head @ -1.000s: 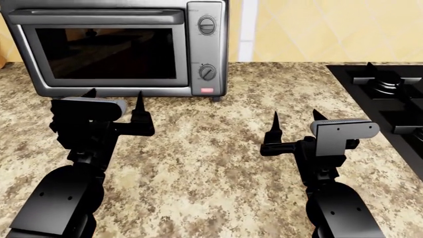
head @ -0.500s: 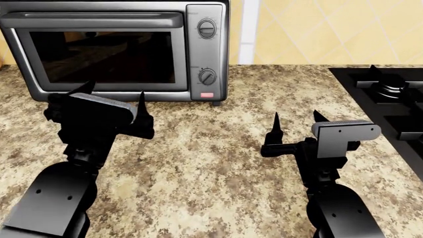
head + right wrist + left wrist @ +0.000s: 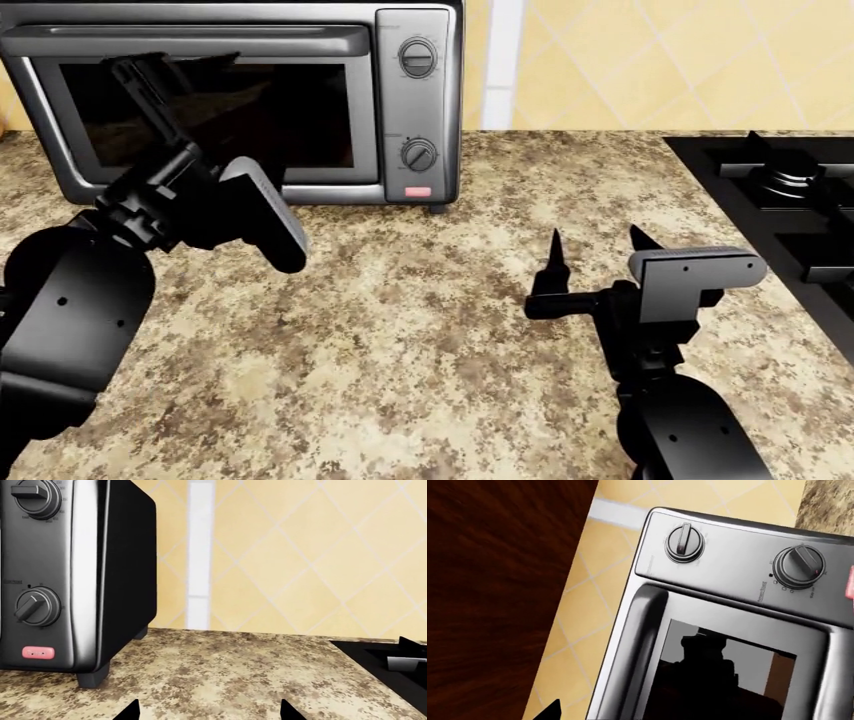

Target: Open the toaster oven door.

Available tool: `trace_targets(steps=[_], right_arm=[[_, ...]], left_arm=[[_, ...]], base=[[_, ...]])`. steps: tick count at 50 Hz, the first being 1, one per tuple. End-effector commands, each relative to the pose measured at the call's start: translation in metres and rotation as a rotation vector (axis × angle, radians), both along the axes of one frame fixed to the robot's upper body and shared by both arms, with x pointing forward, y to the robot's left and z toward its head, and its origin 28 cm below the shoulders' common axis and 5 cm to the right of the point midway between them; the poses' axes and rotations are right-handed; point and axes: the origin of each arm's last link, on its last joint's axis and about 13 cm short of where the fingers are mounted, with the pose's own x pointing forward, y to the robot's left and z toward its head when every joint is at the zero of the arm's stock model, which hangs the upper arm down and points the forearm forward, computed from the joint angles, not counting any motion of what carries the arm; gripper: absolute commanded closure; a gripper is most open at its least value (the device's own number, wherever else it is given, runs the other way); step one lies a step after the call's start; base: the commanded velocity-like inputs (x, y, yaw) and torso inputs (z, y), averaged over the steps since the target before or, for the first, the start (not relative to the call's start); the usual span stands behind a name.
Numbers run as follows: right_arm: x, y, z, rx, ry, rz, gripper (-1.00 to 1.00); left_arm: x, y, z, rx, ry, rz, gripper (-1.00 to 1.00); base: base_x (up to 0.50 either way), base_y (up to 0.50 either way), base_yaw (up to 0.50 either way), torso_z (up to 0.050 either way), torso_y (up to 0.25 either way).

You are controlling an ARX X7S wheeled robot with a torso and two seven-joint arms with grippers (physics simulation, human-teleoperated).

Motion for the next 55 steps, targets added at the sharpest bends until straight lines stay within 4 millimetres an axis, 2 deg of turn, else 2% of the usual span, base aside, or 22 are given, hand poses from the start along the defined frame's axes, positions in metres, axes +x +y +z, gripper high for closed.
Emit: trace_targets(steps=[1,13,28,36,49,50,55], right_arm=[[-0.004,-0.003,-0.001,0.010,-0.004,-0.006,-1.00],[-0.004,-0.002,0.001,0.010,-0.004,0.000,-1.00],[-0.006,-0.003,0.001,0.014,-0.008,-0.005,-1.00],[-0.008,-0.005,0.001,0.016,-0.011,-0.014,-1.00],[-0.010,-0.008,0.002,0.012,-0.013,-0.024,-1.00],[-0.010,-0.008,0.002,0.012,-0.012,-0.025,-1.00],[-0.010,-0.007,0.002,0.013,-0.013,-0.023,-1.00]], left_arm=[[0.020,0.012,0.035,0.258,-0.004,0.011,-1.00],[0.046,0.015,0.063,0.322,0.108,0.104,-1.00],[0.074,0.008,0.080,0.369,0.159,0.183,-1.00],[0.085,0.001,0.087,0.384,0.144,0.186,-1.00],[0.095,-0.002,0.082,0.408,0.151,0.184,-1.00],[0.095,-0.002,0.082,0.409,0.149,0.182,1.00],[0.093,-0.001,0.082,0.420,0.132,0.175,1.00]], base=[[0.00,0.00,0.00,0.000,0.000],[0.00,0.00,0.00,0.000,0.000],[0.00,0.00,0.00,0.000,0.000],[0.00,0.00,0.00,0.000,0.000],[0.00,0.00,0.00,0.000,0.000],[0.00,0.00,0.00,0.000,0.000],[0.00,0.00,0.00,0.000,0.000]])
